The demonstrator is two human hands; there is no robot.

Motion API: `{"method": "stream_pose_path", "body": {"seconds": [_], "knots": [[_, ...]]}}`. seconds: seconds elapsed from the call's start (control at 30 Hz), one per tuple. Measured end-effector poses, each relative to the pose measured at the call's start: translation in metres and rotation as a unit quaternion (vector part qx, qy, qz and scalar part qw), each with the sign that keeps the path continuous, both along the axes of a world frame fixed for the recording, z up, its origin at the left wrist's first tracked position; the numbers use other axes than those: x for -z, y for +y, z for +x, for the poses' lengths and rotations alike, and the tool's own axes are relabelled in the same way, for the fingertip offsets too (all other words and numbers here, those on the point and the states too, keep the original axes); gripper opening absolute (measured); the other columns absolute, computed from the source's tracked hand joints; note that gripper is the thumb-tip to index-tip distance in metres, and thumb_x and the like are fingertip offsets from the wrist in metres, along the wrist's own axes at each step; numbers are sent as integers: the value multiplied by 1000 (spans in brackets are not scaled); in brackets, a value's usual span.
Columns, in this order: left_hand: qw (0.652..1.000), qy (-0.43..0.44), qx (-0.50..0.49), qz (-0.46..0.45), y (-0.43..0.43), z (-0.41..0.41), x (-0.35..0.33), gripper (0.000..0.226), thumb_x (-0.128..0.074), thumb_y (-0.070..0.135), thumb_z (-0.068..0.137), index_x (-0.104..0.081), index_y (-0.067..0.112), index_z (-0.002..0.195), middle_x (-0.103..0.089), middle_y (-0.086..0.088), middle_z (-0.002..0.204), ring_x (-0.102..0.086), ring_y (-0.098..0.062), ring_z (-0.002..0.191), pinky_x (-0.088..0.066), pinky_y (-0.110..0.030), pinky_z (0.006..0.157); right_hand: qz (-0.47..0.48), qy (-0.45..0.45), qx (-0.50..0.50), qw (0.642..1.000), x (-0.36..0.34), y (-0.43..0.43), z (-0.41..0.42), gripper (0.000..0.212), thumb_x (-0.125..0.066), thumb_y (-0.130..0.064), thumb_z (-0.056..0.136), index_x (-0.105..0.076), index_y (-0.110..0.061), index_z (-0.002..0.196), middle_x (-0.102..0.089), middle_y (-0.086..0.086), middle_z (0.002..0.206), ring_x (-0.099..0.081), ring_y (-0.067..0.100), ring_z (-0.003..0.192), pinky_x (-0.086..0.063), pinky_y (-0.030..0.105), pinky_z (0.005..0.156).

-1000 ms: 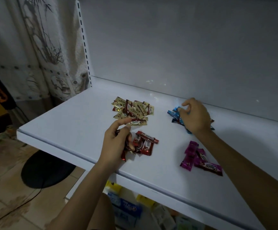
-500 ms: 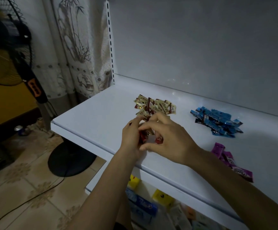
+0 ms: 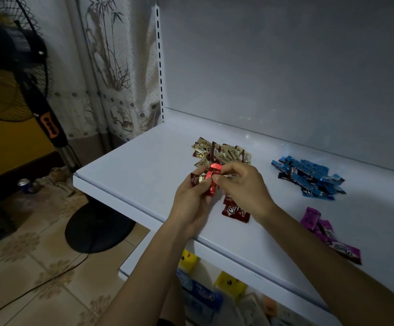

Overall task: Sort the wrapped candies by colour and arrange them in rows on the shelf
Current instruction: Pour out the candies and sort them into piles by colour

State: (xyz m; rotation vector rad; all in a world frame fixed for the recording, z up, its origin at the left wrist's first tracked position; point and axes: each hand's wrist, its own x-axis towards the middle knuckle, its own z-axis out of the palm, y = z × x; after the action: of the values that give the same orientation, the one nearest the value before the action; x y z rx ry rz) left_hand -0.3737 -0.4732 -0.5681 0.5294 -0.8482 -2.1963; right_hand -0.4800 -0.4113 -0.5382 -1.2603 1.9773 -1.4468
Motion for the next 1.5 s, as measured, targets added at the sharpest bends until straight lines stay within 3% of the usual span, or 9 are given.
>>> {"method": "stream_pose_path", "body": {"seconds": [0.13, 0.3, 0.43, 0.6, 0.73, 0.9, 1.2, 1.4, 1.5], "knots": [[999, 23, -31, 36, -1, 2, 1, 30, -42, 7, 99, -58, 4, 125, -71, -12, 107, -70, -16, 89, -59, -23, 72, -31, -56, 31, 997, -10, 2, 5, 8, -63, -15, 89, -59, -17, 82, -64, -1, 87, -57, 7, 55, -48, 23, 54], [999, 25, -45, -10, 4, 4, 0, 26, -48, 13, 98, -58, 9, 121, -72, -10, 95, -68, -16, 79, -56, -23, 64, -15, -157, 75, 985, -24, 16, -14, 5, -56, -11, 93, -58, -7, 94, -59, -5, 58, -43, 4, 39, -36, 14, 38], [991, -37, -55, -112, 12, 3, -4, 27, -50, 19, 97, -57, 9, 120, -72, -8, 82, -67, -13, 67, -51, -21, 53, 95, -53, 39, 993, -18, 39, -38, 11, -55, -10, 93, -66, -10, 97, -62, 3, 69, -49, 2, 41, -36, 13, 38], [951, -131, -38, -278, 25, -1, 0, 21, -51, 24, 97, -61, 15, 113, -63, -14, 112, -70, -24, 85, -57, -30, 54, 201, 143, 41, 968, 8, 57, -54, 12, -70, -29, 83, -66, -19, 78, -63, -6, 66, -58, 3, 54, -46, 23, 53], [942, -136, -41, -304, 26, 0, -1, 20, -54, 22, 96, -61, 16, 113, -62, -14, 113, -71, -29, 87, -57, -33, 52, 111, 235, 95, 961, 18, 62, -51, 28, -72, -37, 80, -52, -25, 65, -54, -7, 56, -50, 9, 54, -44, 33, 54], [920, -154, -75, -352, 24, 0, 1, 19, -57, 20, 94, -64, 18, 112, -70, -5, 98, -68, -14, 83, -55, -29, 70, 30, -9, -38, 999, -7, 58, -13, 30, -66, -40, 81, -65, -12, 75, -61, 1, 58, -51, 6, 44, -41, 21, 45], [941, -132, -104, -294, 21, -3, 2, 22, -51, 25, 97, -61, 17, 115, -71, -6, 105, -67, -20, 83, -55, -29, 69, 60, -32, -24, 997, -5, 37, -21, 5, -67, -15, 86, -67, -11, 82, -68, -2, 77, -57, 2, 60, -45, 17, 59], [980, -73, -106, -149, 16, -2, -1, 25, -47, 11, 100, -55, 16, 122, -69, -7, 109, -67, -14, 102, -55, -24, 85, 70, -100, 127, 984, -18, -6, -55, 9, -63, -15, 90, -66, -6, 90, -62, 2, 73, -49, 6, 54, -37, 15, 45], [981, -93, -95, -142, 16, -2, -2, 24, -46, 10, 100, -57, 20, 119, -72, -2, 96, -71, -8, 85, -57, -21, 77, 114, -88, 108, 984, -18, -23, -56, 21, -60, -20, 92, -61, -12, 111, -62, 5, 79, -55, 11, 61, -40, 23, 53]]}}
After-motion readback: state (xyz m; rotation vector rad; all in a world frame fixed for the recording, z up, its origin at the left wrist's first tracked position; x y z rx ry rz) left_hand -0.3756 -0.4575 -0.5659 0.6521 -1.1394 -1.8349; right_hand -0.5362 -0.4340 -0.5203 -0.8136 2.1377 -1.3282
